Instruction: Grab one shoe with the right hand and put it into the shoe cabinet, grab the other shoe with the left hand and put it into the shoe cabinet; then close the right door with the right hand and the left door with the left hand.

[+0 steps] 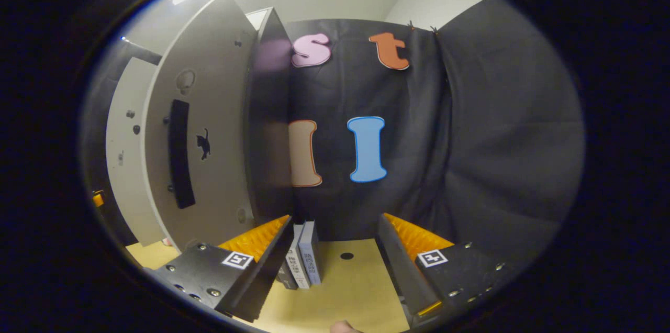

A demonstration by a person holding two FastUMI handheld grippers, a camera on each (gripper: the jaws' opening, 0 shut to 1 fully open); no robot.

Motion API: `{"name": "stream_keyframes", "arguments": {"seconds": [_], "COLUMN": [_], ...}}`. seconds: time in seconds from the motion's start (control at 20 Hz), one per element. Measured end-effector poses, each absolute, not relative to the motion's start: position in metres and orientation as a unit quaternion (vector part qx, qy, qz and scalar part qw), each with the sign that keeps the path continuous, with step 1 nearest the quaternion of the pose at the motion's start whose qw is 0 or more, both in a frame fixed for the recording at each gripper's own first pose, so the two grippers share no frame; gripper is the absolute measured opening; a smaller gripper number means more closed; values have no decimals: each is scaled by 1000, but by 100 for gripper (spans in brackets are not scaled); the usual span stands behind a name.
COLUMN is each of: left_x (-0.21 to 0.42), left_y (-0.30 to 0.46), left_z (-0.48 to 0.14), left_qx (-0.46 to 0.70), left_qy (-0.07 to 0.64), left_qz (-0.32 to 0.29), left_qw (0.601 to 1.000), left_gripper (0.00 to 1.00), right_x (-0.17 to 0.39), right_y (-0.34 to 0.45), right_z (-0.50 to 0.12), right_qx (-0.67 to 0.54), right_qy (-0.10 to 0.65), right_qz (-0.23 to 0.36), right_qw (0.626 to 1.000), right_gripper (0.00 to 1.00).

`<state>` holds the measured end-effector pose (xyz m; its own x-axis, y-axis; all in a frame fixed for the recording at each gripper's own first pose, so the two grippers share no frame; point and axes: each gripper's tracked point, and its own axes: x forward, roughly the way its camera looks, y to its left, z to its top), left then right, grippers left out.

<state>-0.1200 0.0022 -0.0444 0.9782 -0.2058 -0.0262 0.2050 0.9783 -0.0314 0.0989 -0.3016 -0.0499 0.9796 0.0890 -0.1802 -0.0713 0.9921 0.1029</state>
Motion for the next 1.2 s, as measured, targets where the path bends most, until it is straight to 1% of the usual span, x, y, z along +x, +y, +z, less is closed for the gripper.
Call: {"name": "stream_keyframes", "arguments": {"seconds": [0.05,0.1,0.3,0.4,0.45,0.5,0.6,0.65,0.7,0.8,0.85,0.9,1.05,1.1,1.15,1.2], "left_x": [-119,-118,-120,-123,-123,-124,-127,-130,-130,-128,-127,-124,-122,-123,-124,-123], "left_y": [6,11,22,25,27,30,32,32,32,29,28,27,30,33,38,42], "left_z": [-46,-49,-54,-55,-55,-57,-56,-56,-56,-58,-60,-63,-67,-66,-64,-64], "left_qx": [-13,-12,-7,-7,-9,-12,-15,-15,-15,-17,-19,-21,-18,-15,-13,-12], "left_qy": [16,18,26,25,25,26,23,24,24,28,31,34,40,39,37,35], "left_qz": [-100,-95,-87,-90,-89,-87,-84,-83,-83,-86,-88,-90,-90,-87,-83,-79], "left_qw": [995,995,996,996,996,996,996,996,996,996,995,995,995,995,996,996], "left_gripper": [93,96,96,96,96,96,96,93,96,96,93,96,96,96,99,99], "right_x": [99,100,99,99,98,102,95,94,92,90,89,90,92,92,92,93], "right_y": [-300,-297,-232,-212,-194,-180,-170,-159,-147,-122,-110,-102,-76,-71,-66,-59], "right_z": [-48,-42,-21,-15,-14,-19,-10,-9,-10,-9,-8,-9,-12,-12,-12,-13], "right_qx": [50,48,39,23,22,6,-14,-11,-11,-8,-12,-15,-4,4,9,9], "right_qy": [94,94,74,70,70,77,71,70,71,66,62,59,60,60,60,60], "right_qz": [46,52,99,105,120,118,118,122,128,138,142,145,148,148,149,151], "right_qw": [993,993,992,992,990,990,990,990,989,988,988,988,987,987,987,987], "right_gripper": [98,98,98,98,98,98,87,90,90,90,90,90,88,90,88,88]}}
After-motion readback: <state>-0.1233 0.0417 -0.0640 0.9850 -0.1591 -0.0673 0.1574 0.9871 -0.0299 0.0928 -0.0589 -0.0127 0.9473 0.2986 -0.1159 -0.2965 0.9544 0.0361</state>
